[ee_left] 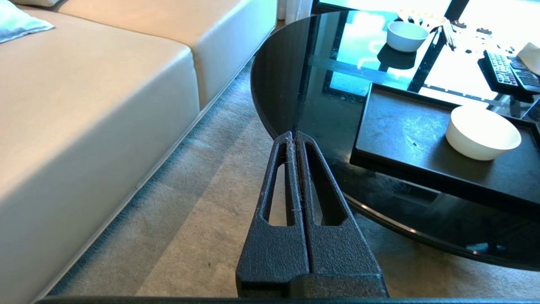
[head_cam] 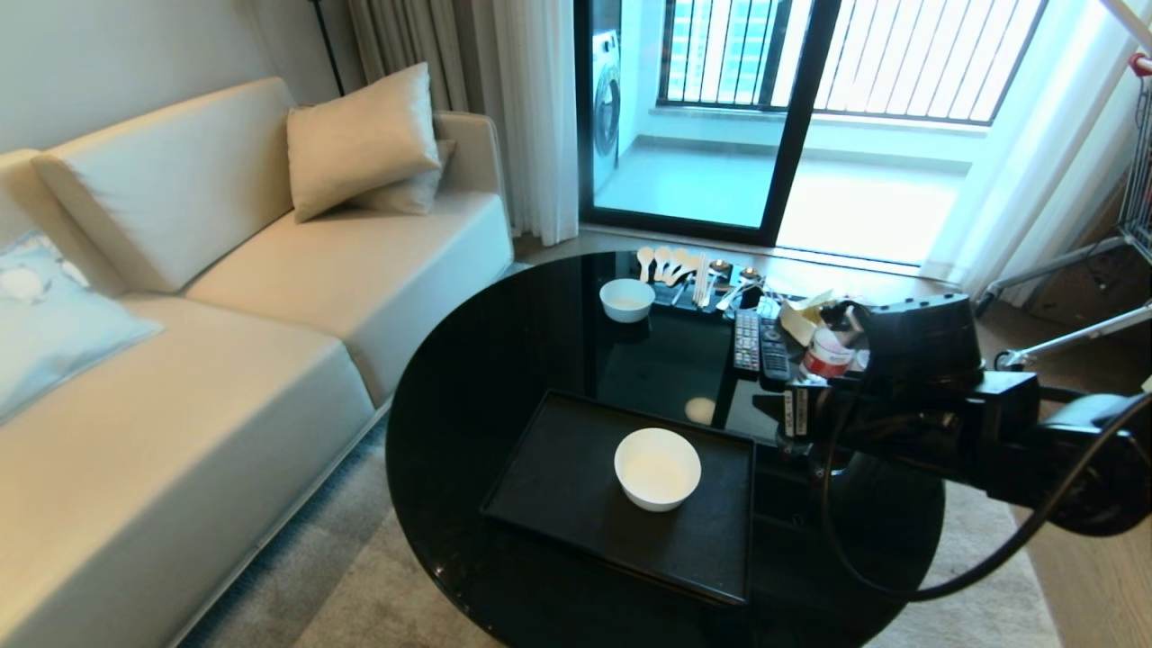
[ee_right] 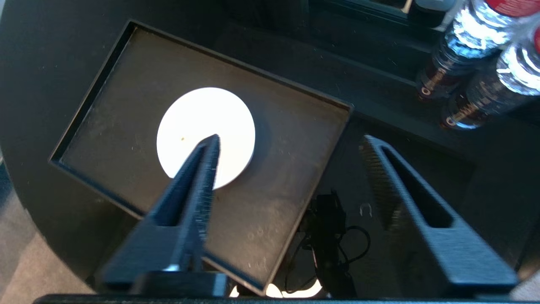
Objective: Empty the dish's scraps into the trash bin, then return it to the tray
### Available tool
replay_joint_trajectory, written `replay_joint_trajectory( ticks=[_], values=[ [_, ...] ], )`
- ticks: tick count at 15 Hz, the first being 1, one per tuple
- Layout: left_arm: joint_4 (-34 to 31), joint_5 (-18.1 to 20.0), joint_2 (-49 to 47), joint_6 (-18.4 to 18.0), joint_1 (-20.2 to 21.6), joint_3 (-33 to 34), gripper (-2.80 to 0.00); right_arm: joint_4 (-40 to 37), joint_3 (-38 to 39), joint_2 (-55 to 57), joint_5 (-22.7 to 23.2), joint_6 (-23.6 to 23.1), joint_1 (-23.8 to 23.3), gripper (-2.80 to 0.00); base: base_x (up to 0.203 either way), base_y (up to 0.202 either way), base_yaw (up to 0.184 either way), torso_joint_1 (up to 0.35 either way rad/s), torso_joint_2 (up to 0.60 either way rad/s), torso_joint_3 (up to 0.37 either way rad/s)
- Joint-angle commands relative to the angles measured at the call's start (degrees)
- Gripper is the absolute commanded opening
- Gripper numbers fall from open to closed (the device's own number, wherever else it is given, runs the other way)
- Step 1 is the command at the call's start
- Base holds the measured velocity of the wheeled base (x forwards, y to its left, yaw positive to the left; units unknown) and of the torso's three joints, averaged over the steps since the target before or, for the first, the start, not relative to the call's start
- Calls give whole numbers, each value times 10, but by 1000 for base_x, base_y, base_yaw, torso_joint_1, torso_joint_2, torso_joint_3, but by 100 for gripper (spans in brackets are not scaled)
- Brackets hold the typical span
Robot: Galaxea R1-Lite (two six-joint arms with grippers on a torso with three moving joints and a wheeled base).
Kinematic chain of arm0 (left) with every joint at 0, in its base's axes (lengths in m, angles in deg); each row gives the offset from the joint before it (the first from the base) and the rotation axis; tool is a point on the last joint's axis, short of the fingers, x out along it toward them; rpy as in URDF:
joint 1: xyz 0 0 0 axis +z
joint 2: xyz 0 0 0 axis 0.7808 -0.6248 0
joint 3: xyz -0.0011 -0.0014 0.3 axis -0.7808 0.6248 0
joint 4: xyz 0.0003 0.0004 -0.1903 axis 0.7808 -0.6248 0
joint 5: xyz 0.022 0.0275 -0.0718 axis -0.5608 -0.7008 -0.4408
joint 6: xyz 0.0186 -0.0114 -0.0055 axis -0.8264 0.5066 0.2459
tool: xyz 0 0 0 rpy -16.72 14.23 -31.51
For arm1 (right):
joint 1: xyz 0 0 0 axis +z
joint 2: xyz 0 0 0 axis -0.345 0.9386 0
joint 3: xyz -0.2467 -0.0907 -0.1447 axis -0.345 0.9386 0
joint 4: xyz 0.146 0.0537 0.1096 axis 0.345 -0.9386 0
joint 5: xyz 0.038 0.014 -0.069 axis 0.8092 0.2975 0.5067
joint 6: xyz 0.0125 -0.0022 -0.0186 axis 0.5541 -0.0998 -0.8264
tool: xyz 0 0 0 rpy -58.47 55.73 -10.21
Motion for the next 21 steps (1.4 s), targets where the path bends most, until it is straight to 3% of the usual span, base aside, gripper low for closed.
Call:
replay_joint_trajectory(
  ticks=[1, 3, 12, 16, 19, 21],
  values=[
    [0, 0, 0, 0, 0, 0, -280, 5, 42, -67, -1, 1, -3, -280, 0, 0, 0, 0, 0, 0],
    [0, 0, 0, 0, 0, 0, -280, 6, 68, -98, -5, 0, -3, -280, 0, 0, 0, 0, 0, 0],
    [0, 0, 0, 0, 0, 0, -280, 6, 196, -217, -113, -7, -3, -280, 0, 0, 0, 0, 0, 0],
    [0, 0, 0, 0, 0, 0, -280, 5, 281, -313, -145, -40, -3, -280, 0, 0, 0, 0, 0, 0],
    [0, 0, 0, 0, 0, 0, -280, 7, 353, -401, -151, -95, -4, -280, 0, 0, 0, 0, 0, 0],
    [0, 0, 0, 0, 0, 0, -280, 38, 412, -432, -151, -139, -28, -280, 0, 0, 0, 0, 0, 0]
  ],
)
